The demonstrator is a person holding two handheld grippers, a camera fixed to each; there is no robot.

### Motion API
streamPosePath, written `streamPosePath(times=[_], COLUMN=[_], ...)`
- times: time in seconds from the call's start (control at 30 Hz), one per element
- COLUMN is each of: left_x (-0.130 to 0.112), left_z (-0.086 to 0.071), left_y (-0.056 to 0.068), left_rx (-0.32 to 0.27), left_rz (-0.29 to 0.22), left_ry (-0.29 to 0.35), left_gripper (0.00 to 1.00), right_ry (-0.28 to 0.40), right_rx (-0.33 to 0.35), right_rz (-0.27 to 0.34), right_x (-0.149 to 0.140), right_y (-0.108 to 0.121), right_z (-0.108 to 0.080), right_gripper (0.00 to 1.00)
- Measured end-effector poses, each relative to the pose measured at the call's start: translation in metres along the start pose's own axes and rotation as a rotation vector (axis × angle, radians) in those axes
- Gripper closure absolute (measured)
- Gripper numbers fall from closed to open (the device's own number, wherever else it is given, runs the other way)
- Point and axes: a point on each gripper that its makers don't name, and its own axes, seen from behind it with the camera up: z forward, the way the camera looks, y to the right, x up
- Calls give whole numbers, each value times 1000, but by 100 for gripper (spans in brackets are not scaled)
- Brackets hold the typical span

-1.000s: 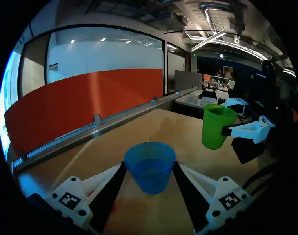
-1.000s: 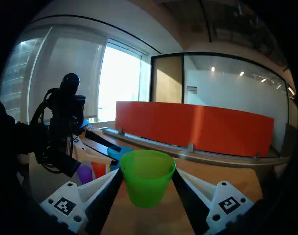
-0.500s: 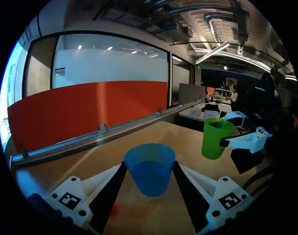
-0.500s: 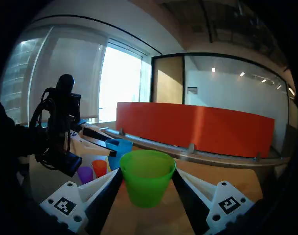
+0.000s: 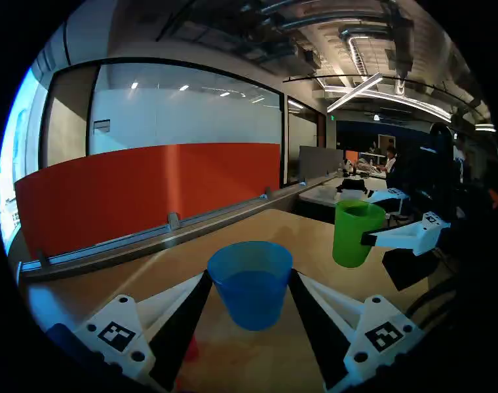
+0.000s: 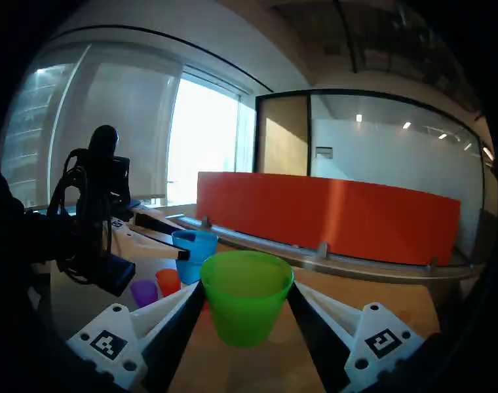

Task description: Pour water

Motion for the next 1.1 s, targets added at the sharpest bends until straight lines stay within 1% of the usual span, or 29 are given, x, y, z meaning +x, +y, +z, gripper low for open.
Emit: streamPosePath(times=[0.27,0.5,0.9,1.1], left_x=[5,9,9,12], left_z=[-13,-27,-47,-54], left_y=[-3,-5,-14,-17], left_rx=[6,19,42,52], left_rz=[2,20,32,51], left_ry=[25,45,62,69], left_gripper=[15,15,15,15], right_ry=[0,2,1,0], right_rx=[11,26,58,71], right_rz=[-5,-10,-13,-15], right_x=[3,5,5,5], right_y=[-6,-13,-26,-32], right_z=[2,6,14,16], right_gripper=[10,10,10,10])
